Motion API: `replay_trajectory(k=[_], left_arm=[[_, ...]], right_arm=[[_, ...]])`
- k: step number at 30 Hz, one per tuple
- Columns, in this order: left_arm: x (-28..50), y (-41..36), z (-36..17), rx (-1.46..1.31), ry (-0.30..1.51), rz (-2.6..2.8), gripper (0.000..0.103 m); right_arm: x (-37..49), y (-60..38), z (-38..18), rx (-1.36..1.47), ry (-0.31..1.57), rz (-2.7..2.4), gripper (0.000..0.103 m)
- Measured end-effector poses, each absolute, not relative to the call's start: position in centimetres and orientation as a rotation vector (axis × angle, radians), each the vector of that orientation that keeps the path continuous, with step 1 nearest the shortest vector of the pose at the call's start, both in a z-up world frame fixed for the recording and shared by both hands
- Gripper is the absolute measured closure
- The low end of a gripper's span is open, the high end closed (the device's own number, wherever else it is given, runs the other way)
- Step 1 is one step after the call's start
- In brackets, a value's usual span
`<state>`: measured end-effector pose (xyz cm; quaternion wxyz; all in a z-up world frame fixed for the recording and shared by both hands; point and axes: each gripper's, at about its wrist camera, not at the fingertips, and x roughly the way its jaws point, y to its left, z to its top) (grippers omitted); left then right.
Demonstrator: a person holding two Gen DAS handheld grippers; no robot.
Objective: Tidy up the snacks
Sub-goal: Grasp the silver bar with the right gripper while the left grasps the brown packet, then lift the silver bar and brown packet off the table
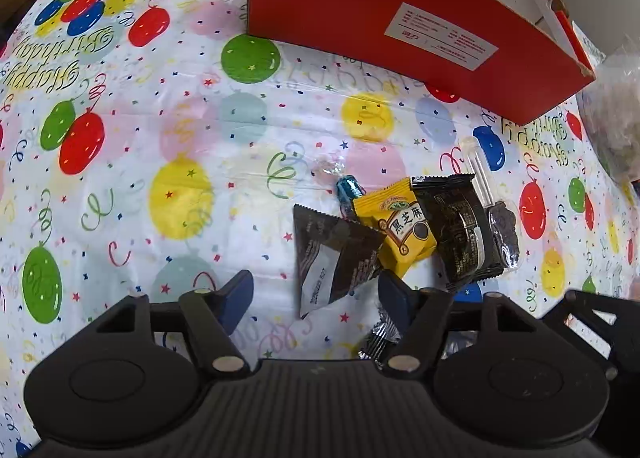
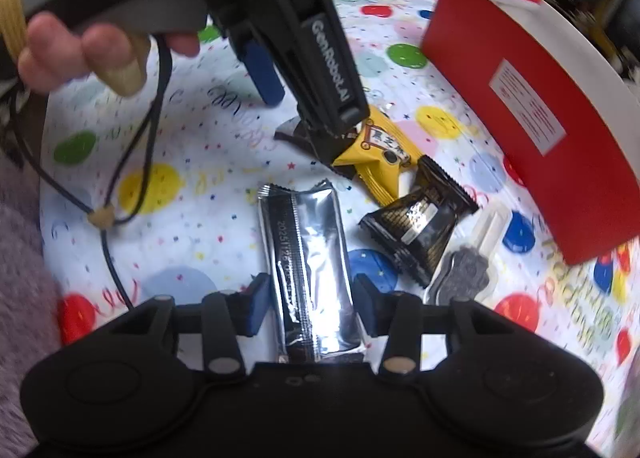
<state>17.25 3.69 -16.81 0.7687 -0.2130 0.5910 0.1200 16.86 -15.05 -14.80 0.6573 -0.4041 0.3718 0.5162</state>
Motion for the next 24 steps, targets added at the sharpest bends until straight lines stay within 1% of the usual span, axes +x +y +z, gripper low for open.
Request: replay_trajectory(k=[1, 7, 14, 19, 22, 24], left_arm=[[17.4, 3.7, -16.9, -0.463, 1.286, 0.259, 0.041], [18.1, 3.7, -16.9, -0.455, 1.28, 0.255, 0.047], [18.1, 3.4, -16.9, -0.437, 1.27, 0.245, 0.065], [17.5, 3.8, -16.9, -0.443, 1.258, 0.247, 0.069], [17.1, 4.2, -16.8, -0.45, 1.251, 0.248, 0.072], [16.9, 4.4, -16.7, -0.454, 1.251, 0.255, 0.072]], right_arm=[[16.9, -15.1, -14.8, -0.891, 0.849, 1.162, 0.061], [16.5, -15.8, -14.6, -0.77, 0.883, 1.097, 0.062], [16.7, -16.3, -14.6, -0.664, 0.916, 1.002, 0.062], [17.0, -16.9, -14.6, -0.575, 0.947, 0.978, 0.062], [17.3, -17.2, -14.5, -0.521, 0.966, 0.959, 0.062], [17.5, -17.4, -14.4, -0.479, 0.977, 0.946, 0.062]])
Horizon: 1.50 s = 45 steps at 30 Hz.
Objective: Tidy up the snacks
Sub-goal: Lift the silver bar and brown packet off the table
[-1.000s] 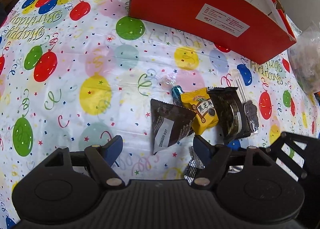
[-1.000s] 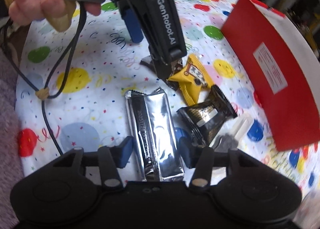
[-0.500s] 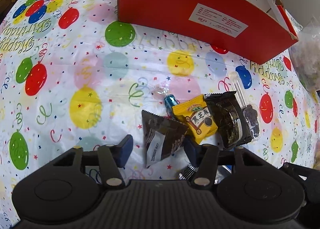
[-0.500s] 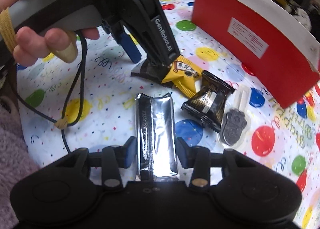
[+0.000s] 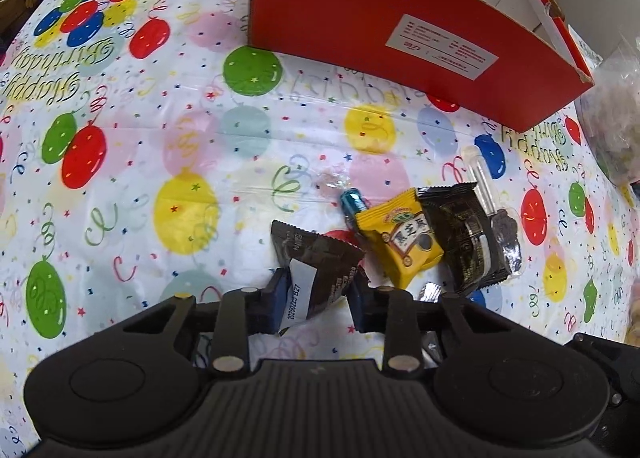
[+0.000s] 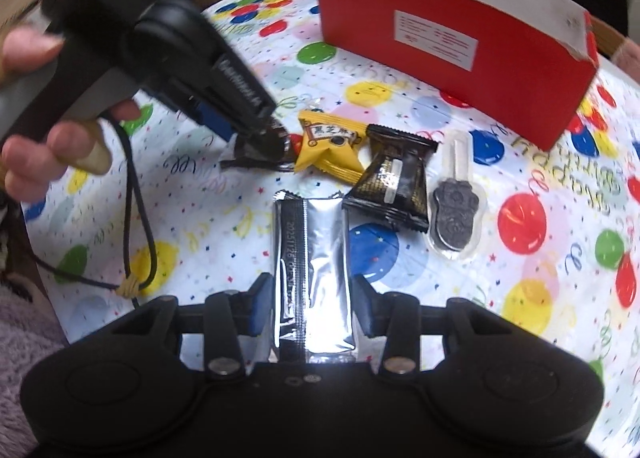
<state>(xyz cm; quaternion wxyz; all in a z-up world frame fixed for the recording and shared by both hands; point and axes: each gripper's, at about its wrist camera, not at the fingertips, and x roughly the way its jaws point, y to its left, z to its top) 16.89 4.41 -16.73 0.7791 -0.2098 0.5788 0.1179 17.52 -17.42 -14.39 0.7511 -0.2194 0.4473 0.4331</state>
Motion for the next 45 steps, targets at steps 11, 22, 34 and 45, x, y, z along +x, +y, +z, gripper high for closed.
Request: replay_trajectory(k=[11, 22, 34, 45], left_arm=[[14.7, 6.4, -16.2, -0.513, 1.232, 0.28, 0.073], [13.6, 6.9, -15.2, -0.509, 1.214, 0.274, 0.074], [13.5, 6.9, -15.8, -0.484, 1.234, 0.274, 0.074], [13.6, 7.0, -16.0, -0.479, 1.242, 0.275, 0.074]], right_arm=[[18.4, -18.7, -12.7, -0.27, 0.994, 0.894, 0.062], [18.3, -18.4, -11.8, -0.242, 0.997, 0.889, 0.062], [16.6, -17.6, -14.2, -0.395, 1.0, 0.89, 0.069], [15.5, -16.0, -14.7, -0.482, 0.952, 0.905, 0.049]])
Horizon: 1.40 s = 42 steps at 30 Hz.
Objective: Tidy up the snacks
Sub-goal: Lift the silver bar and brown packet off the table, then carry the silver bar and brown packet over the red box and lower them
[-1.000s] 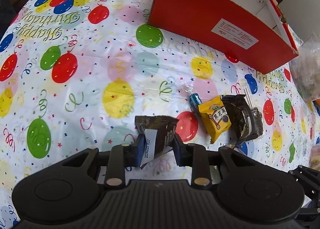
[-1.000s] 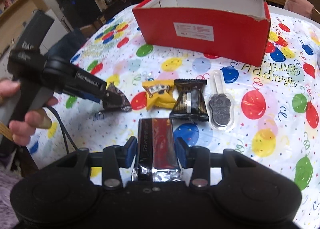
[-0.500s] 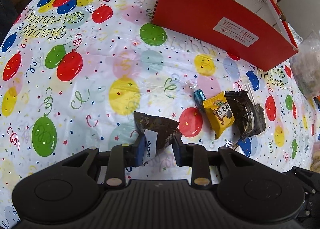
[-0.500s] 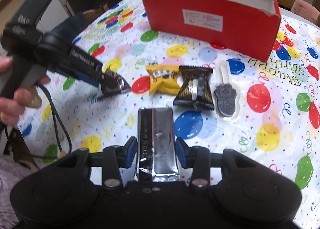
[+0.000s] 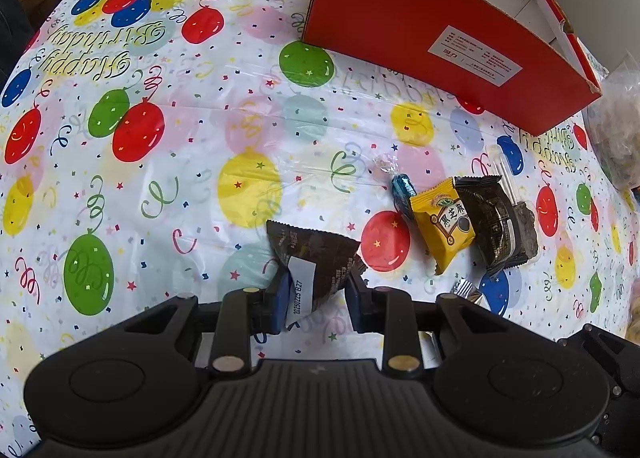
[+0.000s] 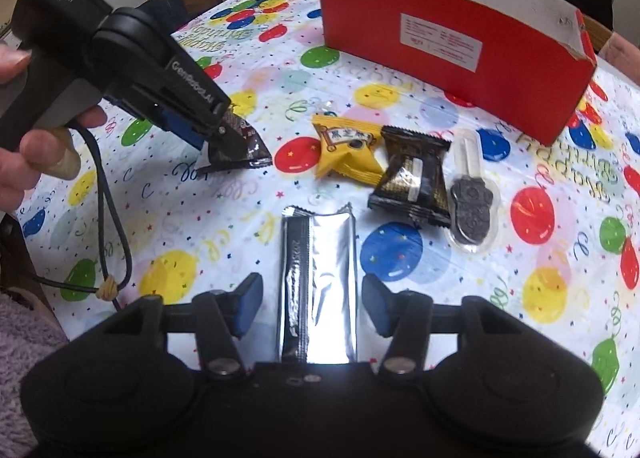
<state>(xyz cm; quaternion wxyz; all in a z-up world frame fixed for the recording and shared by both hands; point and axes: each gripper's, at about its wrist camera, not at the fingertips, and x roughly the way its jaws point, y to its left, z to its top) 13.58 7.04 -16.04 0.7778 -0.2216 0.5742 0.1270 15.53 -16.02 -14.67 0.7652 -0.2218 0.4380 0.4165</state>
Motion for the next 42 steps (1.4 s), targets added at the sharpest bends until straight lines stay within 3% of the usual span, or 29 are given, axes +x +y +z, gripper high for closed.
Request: replay_trajectory(k=[8, 15, 30, 42], left_arm=[[13.6, 7.1, -16.2, -0.483, 1.245, 0.278, 0.074], [13.7, 7.3, -16.4, -0.5, 1.254, 0.281, 0.074], [14.1, 6.7, -16.3, -0.485, 1.242, 0.266, 0.077], [14.0, 6.4, -13.1, -0.507, 1.206, 0.244, 0.077]], right_arm=[[14.9, -14.7, -14.8, -0.574, 0.889, 0.915, 0.051], [15.2, -14.6, -15.3, -0.596, 0.892, 0.895, 0.061], [15.5, -15.5, -15.0, -0.504, 0.924, 0.895, 0.062], [17.3, -17.7, -10.4, -0.318, 0.892, 0.827, 0.062]])
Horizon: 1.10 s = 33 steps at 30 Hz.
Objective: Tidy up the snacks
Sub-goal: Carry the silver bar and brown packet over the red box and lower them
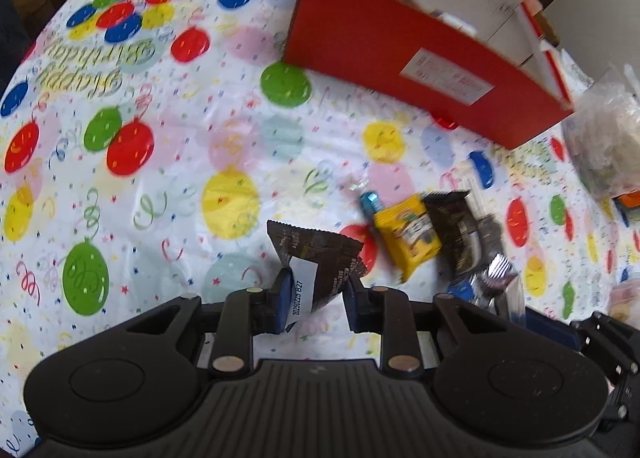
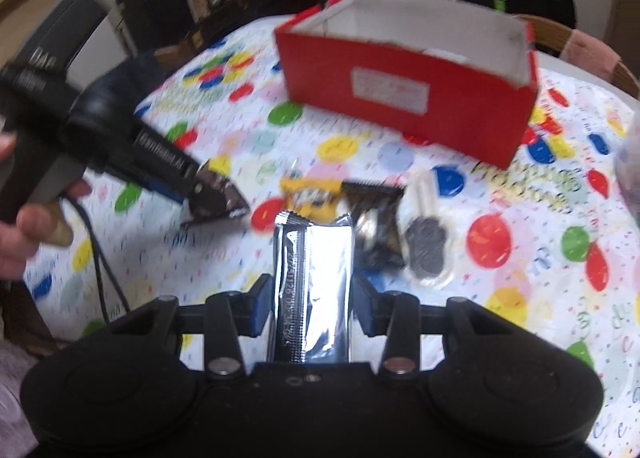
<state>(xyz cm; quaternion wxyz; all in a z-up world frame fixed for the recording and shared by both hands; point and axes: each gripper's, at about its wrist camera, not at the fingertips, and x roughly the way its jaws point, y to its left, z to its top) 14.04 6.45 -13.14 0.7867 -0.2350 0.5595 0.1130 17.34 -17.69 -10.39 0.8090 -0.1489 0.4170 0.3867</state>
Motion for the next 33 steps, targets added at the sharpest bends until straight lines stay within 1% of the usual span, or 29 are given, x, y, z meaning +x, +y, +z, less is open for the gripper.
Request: replay_trajectory(k=[10, 17, 21, 26, 33], left_arm=[[18.9, 6.4, -7.3, -0.478, 1.105, 0.195, 0.077], [23.8, 7.5, -3.9, -0.448, 1.049, 0.212, 0.077], [26.7, 8.0, -2.7, -0.407, 1.023, 0.227, 0.077], [30.7, 8.7, -2.4, -0.365, 1.032, 0.24, 0.077], [35.3, 9.5, -4.5, -0.345, 1.099, 0.277, 0.077]], right_arm=[[23.6, -17.8, -4.4, -0.145, 0.788, 0.745, 0.062], [29.4, -16.4, -1.3, -0.093, 0.734, 0.682, 0.062], [32.8, -15.6, -0.9, -0.049, 0.755, 0.667, 0.062], [36.5, -13.8, -1.4, -0.067, 0.766, 0.631, 0.062], [41.7, -11.3, -3.7, -0.093, 0.836, 0.574, 0.062]])
